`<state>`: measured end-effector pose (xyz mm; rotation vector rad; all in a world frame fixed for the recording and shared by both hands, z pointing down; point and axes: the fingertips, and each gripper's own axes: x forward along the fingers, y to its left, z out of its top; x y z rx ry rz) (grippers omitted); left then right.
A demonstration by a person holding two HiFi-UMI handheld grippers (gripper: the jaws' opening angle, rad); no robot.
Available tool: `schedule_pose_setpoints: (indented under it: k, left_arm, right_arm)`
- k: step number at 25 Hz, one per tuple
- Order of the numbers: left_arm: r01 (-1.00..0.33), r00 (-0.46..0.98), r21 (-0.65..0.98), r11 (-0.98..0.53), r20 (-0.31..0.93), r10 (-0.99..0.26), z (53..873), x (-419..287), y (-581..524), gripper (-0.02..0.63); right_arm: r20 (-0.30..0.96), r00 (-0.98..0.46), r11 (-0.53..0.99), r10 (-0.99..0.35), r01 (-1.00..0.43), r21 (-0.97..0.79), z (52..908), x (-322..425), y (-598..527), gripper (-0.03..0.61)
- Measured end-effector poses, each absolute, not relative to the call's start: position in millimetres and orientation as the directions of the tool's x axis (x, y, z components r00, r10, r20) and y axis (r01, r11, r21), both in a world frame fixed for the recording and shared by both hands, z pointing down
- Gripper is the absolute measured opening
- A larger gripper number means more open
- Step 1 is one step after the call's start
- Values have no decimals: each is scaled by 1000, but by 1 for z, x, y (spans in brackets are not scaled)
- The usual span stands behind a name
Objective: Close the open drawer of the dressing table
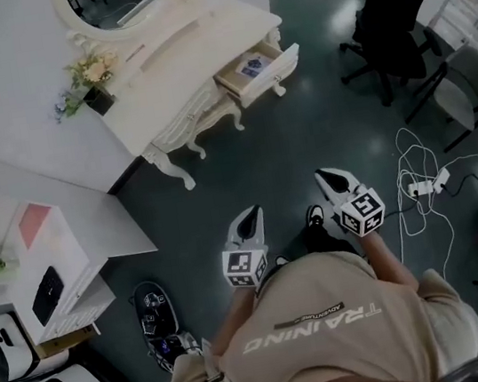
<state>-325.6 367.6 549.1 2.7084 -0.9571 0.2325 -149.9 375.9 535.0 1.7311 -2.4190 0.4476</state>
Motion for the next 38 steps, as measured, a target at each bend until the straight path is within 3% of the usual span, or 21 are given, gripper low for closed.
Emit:
schedule_pose_setpoints:
  k: [7, 14, 18, 22, 30, 38]
  left_arm:
    - [-677, 726, 151, -720, 299, -620, 546, -277, 314, 8]
    - [-728, 665, 60, -683, 304, -682, 522, -194, 250, 8]
    - [-749, 650, 111, -653, 316, -692, 529, -147, 220, 8]
    - [-762, 646, 218, -610, 324, -691, 545, -112, 193, 8]
    - [-762, 644, 238, -603, 381, -663, 570, -70, 129, 8]
    - [-695, 702, 228, -682, 421, -575, 605, -70, 43, 8]
  right_arm:
    - [245, -378, 351, -893, -925, -146, 541, -90, 319, 4]
    - [258, -415, 355, -873, -901, -248, 563, 9, 271, 4]
    - [290, -485, 467, -825, -874, -134, 569, 37, 231, 5]
    - [279, -548, 528, -788, -836, -151, 575, 56, 199, 4]
    - [344, -515, 457, -785, -857, -238, 613, 101, 159, 5]
    - [391, -461, 377, -796, -884, -276, 622, 90, 91, 3]
